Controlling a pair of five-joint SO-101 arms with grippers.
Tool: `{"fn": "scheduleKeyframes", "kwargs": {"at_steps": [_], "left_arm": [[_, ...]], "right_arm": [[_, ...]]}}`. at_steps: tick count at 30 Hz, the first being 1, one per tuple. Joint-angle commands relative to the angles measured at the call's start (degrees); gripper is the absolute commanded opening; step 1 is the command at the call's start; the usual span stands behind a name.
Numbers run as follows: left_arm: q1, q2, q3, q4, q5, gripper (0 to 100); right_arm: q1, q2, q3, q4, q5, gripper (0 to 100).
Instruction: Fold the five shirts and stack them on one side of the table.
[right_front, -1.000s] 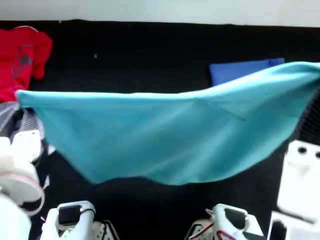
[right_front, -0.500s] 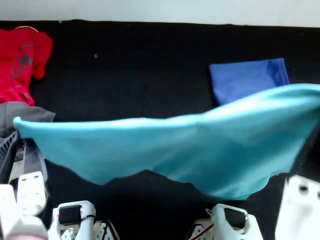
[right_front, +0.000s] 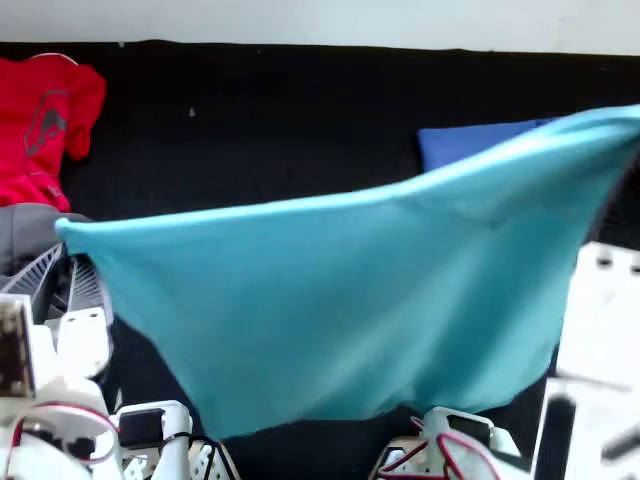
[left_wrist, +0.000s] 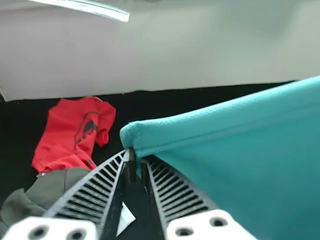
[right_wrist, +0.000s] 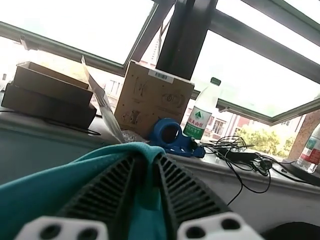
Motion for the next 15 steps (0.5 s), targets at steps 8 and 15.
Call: {"fn": "scheduleKeyframes", "kwargs": {"at_steps": [8, 15], "left_arm": [[-0.8, 0.0, -6.8, -1.5, -0.2, 1], [-0.8, 0.0, -10.7, -0.2, -0.2, 1]], "right_arm": [[0.4, 0.8, -0.7, -0.8, -0.5, 0.5], [0.3, -5.8, -0.2, -0.8, -0.5, 0.5]]}}
